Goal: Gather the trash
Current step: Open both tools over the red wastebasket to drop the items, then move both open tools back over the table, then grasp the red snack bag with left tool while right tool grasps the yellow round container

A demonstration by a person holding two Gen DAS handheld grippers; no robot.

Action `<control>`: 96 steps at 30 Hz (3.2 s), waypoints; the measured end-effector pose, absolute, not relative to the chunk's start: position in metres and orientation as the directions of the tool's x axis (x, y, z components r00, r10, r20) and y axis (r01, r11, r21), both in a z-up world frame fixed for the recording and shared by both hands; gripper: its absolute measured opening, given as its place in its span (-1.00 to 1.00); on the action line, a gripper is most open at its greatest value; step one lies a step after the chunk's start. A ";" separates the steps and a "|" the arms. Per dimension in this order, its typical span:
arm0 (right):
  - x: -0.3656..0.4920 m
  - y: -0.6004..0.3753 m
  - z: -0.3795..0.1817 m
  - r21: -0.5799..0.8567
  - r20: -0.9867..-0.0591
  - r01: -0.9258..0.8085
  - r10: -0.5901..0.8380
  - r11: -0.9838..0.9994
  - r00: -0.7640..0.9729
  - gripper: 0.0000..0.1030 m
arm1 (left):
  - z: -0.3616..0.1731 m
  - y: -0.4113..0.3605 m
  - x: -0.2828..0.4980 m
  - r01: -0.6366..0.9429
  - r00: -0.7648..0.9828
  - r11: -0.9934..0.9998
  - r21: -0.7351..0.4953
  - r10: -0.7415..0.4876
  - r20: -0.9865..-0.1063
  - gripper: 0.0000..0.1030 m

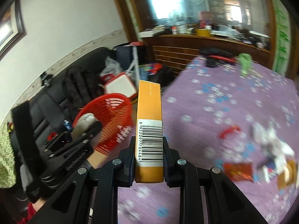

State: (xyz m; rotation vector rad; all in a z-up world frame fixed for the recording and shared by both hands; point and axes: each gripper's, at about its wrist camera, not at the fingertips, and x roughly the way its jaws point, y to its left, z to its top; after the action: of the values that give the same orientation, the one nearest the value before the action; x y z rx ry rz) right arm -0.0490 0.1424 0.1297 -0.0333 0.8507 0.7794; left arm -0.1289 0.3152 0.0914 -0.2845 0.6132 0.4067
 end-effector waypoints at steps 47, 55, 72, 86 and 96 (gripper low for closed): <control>-0.049 -0.120 0.077 0.458 -0.679 -0.223 0.500 0.861 0.537 0.03 | 0.069 0.124 -0.088 0.036 0.755 0.999 0.033 -0.006 -0.656 0.45; -0.041 -0.191 0.072 0.496 -0.679 -0.057 0.428 0.866 0.596 0.02 | 0.056 0.048 -0.057 0.247 0.703 0.949 0.195 -0.037 -0.711 0.46; -0.006 -0.207 0.044 0.417 -0.747 0.057 0.306 0.907 0.591 -0.11 | 0.015 0.026 -0.006 0.256 0.616 0.949 0.183 -0.014 -0.788 -0.19; 0.013 -0.194 0.025 0.275 -0.803 0.088 0.178 0.957 0.569 -0.70 | 0.036 0.052 -0.028 0.167 0.691 0.986 0.012 -0.108 -0.715 -0.35; -0.002 -0.199 0.036 0.256 -0.719 0.081 0.134 0.963 0.682 -0.78 | 0.035 0.065 -0.027 0.111 0.697 0.993 -0.033 -0.101 -0.709 -0.34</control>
State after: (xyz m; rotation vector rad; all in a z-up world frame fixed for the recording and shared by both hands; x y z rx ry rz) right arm -0.0018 -0.1986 0.0364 0.2781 0.8223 0.0300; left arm -0.0272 0.0653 0.0354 0.0126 0.7902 -0.1180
